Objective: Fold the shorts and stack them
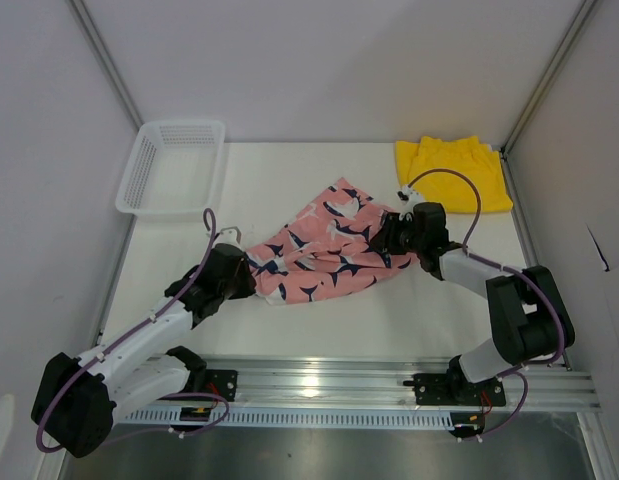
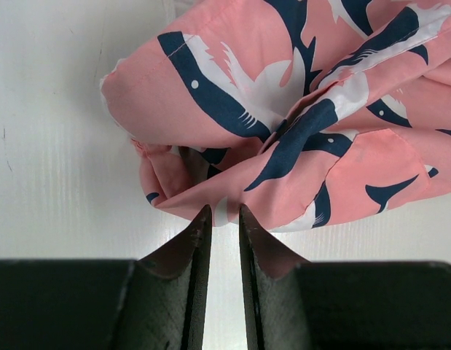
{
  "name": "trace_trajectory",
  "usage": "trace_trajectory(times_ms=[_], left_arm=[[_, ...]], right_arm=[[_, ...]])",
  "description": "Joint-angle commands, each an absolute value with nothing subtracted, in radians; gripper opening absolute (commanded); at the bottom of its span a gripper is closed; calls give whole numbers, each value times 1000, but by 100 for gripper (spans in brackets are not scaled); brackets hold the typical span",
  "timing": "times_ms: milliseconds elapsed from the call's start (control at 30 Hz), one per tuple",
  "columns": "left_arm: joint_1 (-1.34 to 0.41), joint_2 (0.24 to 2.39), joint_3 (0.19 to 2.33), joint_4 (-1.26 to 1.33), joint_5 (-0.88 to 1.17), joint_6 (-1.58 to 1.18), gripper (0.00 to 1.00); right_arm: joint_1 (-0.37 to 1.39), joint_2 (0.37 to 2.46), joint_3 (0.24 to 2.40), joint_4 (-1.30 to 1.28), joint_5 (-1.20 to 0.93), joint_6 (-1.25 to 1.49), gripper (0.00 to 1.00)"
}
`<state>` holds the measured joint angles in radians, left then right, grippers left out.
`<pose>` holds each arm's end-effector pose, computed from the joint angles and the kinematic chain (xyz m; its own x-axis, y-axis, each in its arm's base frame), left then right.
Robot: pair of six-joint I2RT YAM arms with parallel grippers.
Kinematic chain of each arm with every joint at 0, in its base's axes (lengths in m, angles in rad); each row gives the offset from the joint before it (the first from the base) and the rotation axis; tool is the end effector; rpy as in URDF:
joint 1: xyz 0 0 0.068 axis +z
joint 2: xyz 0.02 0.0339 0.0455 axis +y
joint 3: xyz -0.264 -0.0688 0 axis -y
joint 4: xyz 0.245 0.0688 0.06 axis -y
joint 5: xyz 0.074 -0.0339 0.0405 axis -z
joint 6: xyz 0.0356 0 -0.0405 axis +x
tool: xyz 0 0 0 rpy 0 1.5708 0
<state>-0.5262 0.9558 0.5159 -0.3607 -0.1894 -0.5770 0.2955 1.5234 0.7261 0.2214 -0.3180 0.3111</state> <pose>0.1683 -0.0900 0.2009 -0.7274 -0.1971 -0.6573 -0.0202 0.9636 -0.2666 0.2952 0.1015 0.1851 -0.6574 0.1038 -0.7463 -0.3427 0.8409 0.4188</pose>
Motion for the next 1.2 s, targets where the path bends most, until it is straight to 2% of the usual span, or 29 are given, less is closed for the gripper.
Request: trace_trajectory(times_ms=[0, 133, 167, 233, 367, 467, 600, 700, 833, 1033, 1133, 1167], left_arm=[[-528, 953, 529, -342, -201, -578, 24], [-528, 953, 531, -344, -202, -577, 24], [-529, 951, 532, -347, -204, -577, 24], [-528, 948, 529, -344, -202, -578, 24], [-528, 934, 522, -342, -204, -587, 27], [-523, 904, 517, -350, -224, -598, 39], [-500, 839, 491, -350, -230, -623, 61], [-474, 769, 473, -341, -221, -640, 70], [-419, 735, 454, -315, -158, -649, 74], [-359, 822, 451, -239, -43, -660, 74], [-334, 865, 449, -193, -8, -655, 71], [-333, 876, 454, -183, 24, -647, 65]], right_arm=[[301, 1491, 767, 204, -268, 276, 34], [301, 1525, 801, 187, -272, 276, 17], [301, 1528, 805, 186, -278, 281, 6], [299, 1528, 810, 189, -299, 285, 0], [269, 1479, 782, 218, -320, 316, 0], [181, 1422, 718, 274, -371, 388, 0], [69, 1373, 649, 320, -396, 478, 0], [40, 1345, 617, 340, -396, 488, 0], [34, 1321, 591, 354, -388, 492, 0], [29, 1324, 584, 354, -385, 499, 0], [26, 1316, 578, 356, -377, 502, 0], [25, 1313, 577, 357, -376, 502, 0]])
